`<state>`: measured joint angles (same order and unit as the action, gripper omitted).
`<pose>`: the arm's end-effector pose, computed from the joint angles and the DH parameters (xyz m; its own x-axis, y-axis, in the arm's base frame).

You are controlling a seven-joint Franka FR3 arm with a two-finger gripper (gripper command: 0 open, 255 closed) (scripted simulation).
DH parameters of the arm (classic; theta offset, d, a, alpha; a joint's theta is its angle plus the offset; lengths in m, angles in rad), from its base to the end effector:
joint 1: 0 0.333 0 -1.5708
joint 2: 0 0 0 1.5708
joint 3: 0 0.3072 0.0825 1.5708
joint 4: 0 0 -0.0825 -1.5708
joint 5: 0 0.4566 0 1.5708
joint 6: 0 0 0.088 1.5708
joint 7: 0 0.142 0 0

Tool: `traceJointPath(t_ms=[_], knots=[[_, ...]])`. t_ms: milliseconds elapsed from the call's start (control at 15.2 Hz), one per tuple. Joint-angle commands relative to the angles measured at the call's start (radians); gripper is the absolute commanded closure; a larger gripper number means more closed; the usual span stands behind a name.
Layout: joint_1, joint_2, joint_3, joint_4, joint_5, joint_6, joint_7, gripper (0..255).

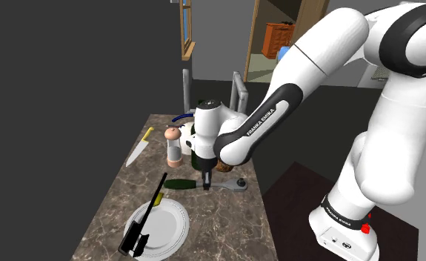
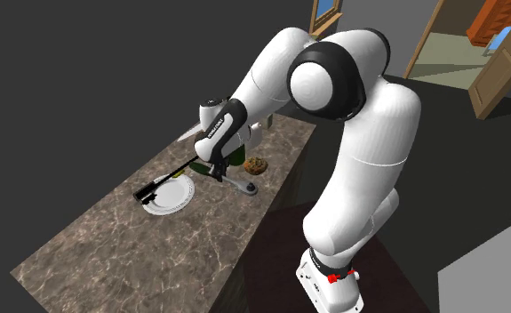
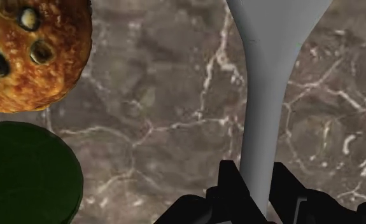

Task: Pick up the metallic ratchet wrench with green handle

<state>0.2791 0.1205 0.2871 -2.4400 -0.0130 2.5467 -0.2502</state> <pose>0.4407 0.2861 0.1512 0.6783 0.7348 -0.0017 0.7345 -0.6780 -0.0281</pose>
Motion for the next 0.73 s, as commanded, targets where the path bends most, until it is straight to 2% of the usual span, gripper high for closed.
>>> traceJointPath(t_ms=[0,528,660], knots=[[-0.003,-0.027,0.003,0.004,0.013,-0.030,-0.011,255],[-0.005,-0.119,0.007,0.027,0.052,-0.141,-0.037,255],[-0.005,-0.121,0.007,0.027,0.053,-0.143,-0.037,255]])
